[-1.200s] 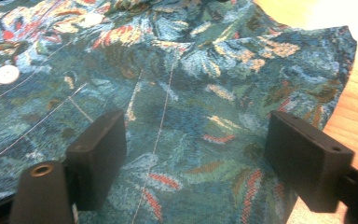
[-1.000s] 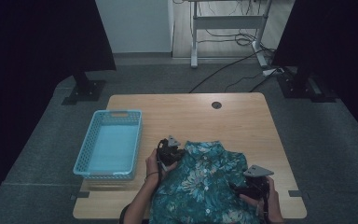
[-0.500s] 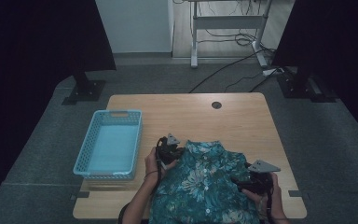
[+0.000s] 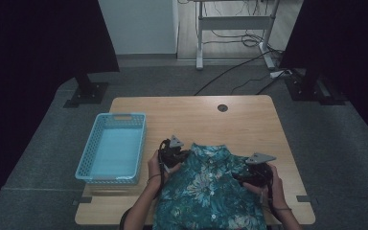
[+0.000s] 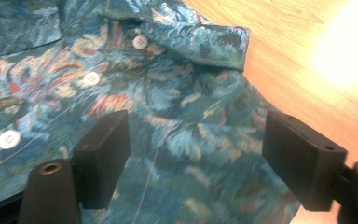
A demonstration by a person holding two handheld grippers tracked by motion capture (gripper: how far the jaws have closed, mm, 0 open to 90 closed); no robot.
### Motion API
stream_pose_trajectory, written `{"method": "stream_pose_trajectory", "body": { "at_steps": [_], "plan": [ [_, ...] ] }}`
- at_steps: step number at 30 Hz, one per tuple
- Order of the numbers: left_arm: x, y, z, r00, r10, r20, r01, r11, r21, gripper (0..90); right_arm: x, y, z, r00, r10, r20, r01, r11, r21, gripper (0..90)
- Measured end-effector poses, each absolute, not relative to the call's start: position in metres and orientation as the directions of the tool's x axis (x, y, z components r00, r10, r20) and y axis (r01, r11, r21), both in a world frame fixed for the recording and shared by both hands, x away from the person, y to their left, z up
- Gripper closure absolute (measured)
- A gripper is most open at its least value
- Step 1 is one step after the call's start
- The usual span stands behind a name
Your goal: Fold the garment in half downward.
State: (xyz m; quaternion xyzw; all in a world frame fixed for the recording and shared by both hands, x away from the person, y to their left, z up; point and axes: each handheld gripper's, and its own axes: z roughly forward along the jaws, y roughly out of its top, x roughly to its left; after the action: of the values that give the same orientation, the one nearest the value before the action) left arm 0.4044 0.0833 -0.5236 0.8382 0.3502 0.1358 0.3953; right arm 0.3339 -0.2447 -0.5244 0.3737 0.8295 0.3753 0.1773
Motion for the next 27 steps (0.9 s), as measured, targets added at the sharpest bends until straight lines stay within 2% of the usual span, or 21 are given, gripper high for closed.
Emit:
{"method": "stream_pose_trajectory", "body": {
  "at_steps": [13, 27],
  "plan": [
    [0.409, 0.082, -0.528, 0.716, 0.695, -0.064, 0.495, -0.442, 0.748, 86.9, 0.384, -0.240, -0.534, -0.636, 0.771, -0.020, 0.556, 0.476, 0.681, 27.1],
    [0.409, 0.083, -0.529, 0.712, 0.698, -0.075, 0.504, -0.434, 0.747, 86.9, 0.397, -0.231, -0.535, -0.638, 0.770, -0.011, 0.567, 0.480, 0.669, 27.0]
  ]
}}
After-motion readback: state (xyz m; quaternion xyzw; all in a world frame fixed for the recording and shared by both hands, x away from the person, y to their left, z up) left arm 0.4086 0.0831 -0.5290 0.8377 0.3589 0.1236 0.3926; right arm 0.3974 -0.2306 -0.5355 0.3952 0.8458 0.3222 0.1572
